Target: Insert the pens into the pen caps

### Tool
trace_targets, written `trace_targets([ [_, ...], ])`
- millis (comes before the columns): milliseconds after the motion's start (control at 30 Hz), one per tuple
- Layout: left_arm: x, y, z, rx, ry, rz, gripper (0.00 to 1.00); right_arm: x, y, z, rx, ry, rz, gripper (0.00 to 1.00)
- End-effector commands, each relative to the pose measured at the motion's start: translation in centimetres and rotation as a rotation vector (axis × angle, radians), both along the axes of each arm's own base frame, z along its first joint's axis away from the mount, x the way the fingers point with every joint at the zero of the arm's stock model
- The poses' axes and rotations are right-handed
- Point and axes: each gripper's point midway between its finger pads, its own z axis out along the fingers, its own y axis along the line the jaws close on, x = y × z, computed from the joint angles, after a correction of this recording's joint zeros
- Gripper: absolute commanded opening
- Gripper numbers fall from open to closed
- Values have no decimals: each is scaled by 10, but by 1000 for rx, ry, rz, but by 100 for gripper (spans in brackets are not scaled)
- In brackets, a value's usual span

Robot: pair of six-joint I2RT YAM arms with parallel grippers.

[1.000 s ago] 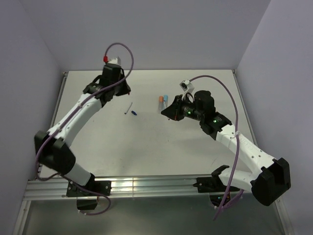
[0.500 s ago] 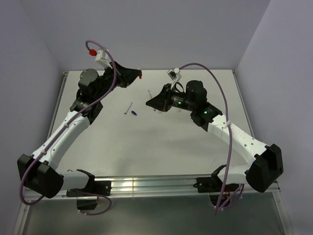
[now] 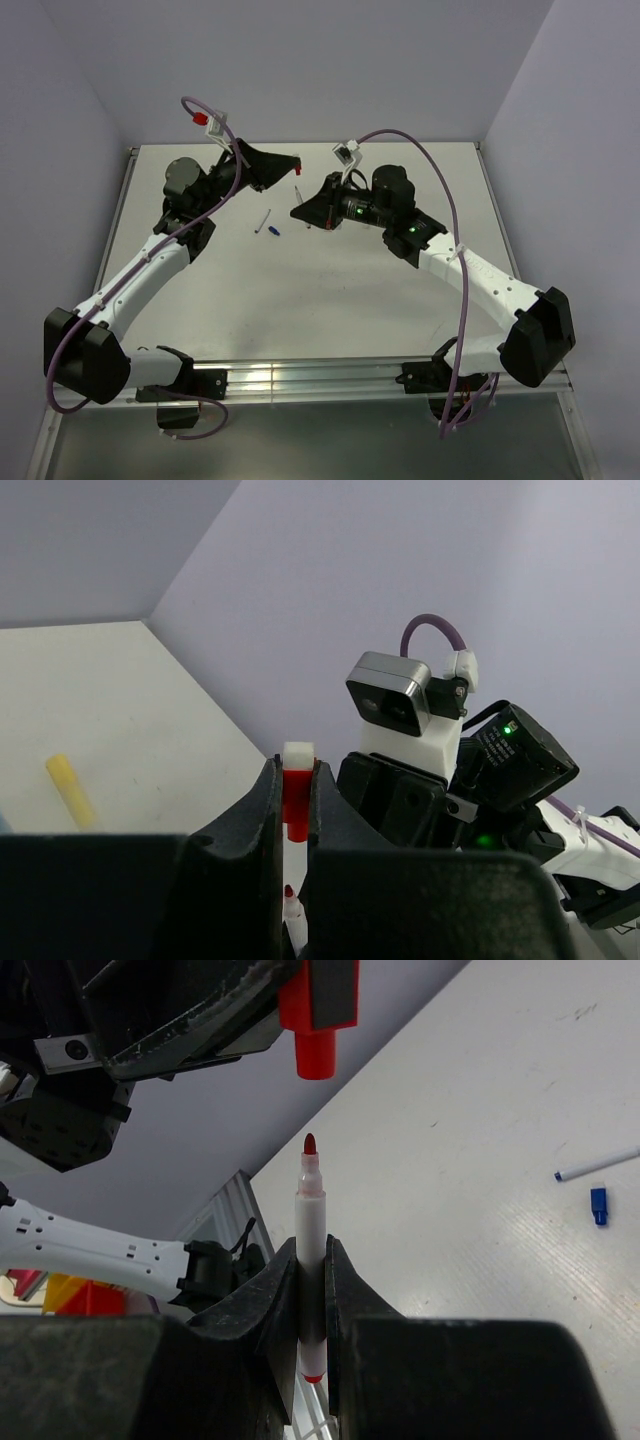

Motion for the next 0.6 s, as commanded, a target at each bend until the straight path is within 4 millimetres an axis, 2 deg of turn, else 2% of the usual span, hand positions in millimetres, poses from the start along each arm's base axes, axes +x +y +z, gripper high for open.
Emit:
trace_targets([
  [0, -10, -1, 15, -34, -67, -47, 0, -2, -4, 27, 48, -87, -18, 0],
  [567, -13, -3, 9, -25, -64, -69, 0, 3, -15, 37, 63, -104, -55, 0],
])
